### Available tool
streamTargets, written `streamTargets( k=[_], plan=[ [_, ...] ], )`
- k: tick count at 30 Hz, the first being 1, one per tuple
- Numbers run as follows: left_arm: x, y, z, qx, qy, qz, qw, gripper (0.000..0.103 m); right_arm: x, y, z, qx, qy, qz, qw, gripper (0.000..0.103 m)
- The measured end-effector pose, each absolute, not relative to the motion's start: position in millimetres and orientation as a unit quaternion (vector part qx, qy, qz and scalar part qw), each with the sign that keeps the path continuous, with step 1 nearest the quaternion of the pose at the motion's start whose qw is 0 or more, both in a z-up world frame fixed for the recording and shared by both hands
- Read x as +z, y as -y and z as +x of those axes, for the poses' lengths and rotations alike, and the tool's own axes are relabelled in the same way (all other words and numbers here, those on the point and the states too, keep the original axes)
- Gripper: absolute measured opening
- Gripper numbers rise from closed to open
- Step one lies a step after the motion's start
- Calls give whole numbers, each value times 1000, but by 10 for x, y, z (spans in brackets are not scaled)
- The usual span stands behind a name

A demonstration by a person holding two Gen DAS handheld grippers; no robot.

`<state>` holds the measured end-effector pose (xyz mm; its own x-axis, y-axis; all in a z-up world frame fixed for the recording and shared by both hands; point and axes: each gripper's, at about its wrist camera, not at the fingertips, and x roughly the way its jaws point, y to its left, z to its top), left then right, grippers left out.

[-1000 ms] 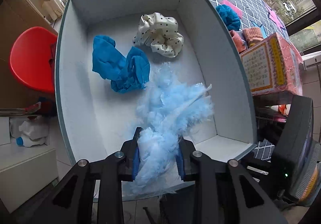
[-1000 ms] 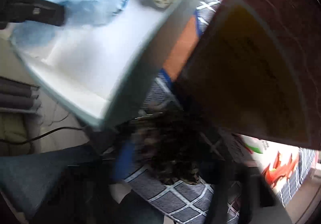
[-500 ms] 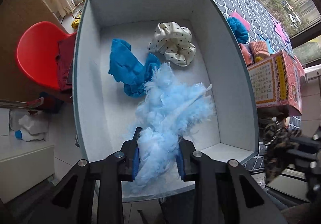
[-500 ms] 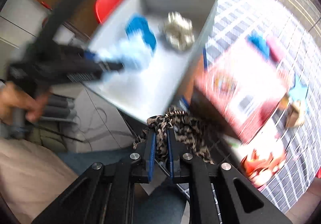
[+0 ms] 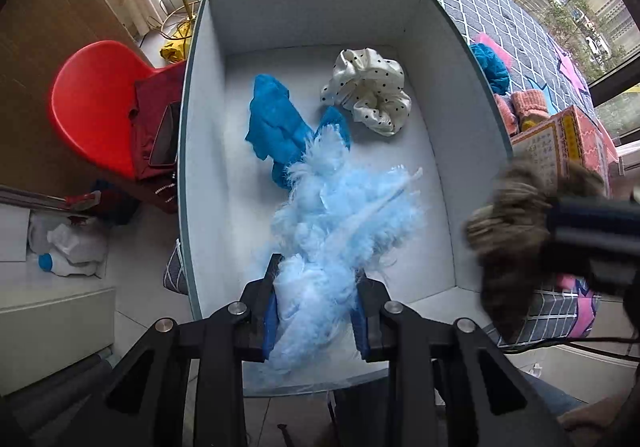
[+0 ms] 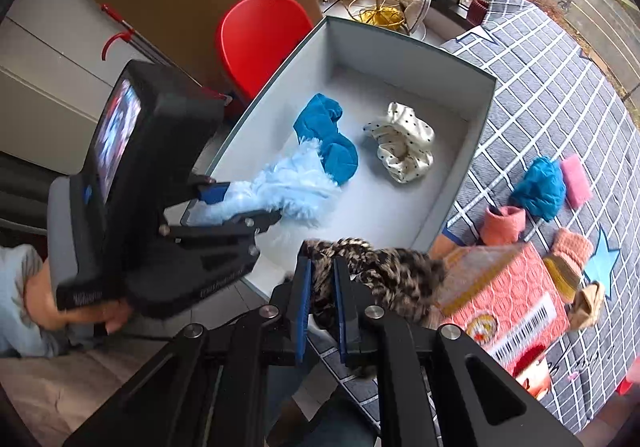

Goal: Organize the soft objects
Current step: 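Open both grippers to drop the fluffy item and leopard scrunchie into the box, then move both grippers back toward the remaining soft items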

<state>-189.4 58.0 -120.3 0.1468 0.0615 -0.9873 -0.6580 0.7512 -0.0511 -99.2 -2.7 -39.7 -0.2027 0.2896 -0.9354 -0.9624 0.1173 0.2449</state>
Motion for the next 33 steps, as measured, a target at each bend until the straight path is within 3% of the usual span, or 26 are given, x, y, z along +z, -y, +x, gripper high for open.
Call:
streamTargets(
  k=[7, 10, 12, 13, 14, 15, 16, 17, 18, 19, 20, 33],
  plan=[
    [-1223, -625, -1960, 258, -595, -265, 714, 33, -442, -236, -883, 568, -530, -325, 539, 12],
    [-1194, -644, -1974, 261, -588, -262, 719, 41, -443, -317, -831, 564, -538, -319, 540, 12],
    [-1170, -636, -1971, 257, -586, -254, 726, 51, -431, -349, -779, 558, -544, -313, 543, 13],
    [-1159, -626, -1954, 254, -587, -249, 727, 61, -419, -367, -744, 552, -547, -311, 547, 13],
    [-1149, -613, -1944, 253, -586, -246, 729, 74, -409, -381, -723, 549, -548, -310, 550, 21],
    [-1126, -603, -1936, 256, -582, -242, 733, 80, -395, -391, -697, 546, -549, -308, 553, 43],
    [-1097, -596, -1931, 259, -576, -238, 738, 84, -369, -398, -670, 542, -548, -305, 560, 60],
    [-1062, -598, -1929, 263, -569, -236, 743, 87, -341, -398, -649, 539, -545, -302, 566, 86],
    [-1035, -608, -1925, 269, -565, -233, 744, 90, -301, -393, -629, 536, -539, -300, 576, 86],
    [-1012, -617, -1915, 274, -563, -229, 745, 101, -260, -386, -609, 534, -535, -298, 583, 86],
    [-996, -626, -1909, 275, -561, -228, 747, 103, -229, -381, -585, 532, -534, -295, 588, 86],
    [-834, -755, -1603, 241, -558, -277, 744, 103, 21, -61, 18, 471, -561, -231, 640, 86]
  ],
)
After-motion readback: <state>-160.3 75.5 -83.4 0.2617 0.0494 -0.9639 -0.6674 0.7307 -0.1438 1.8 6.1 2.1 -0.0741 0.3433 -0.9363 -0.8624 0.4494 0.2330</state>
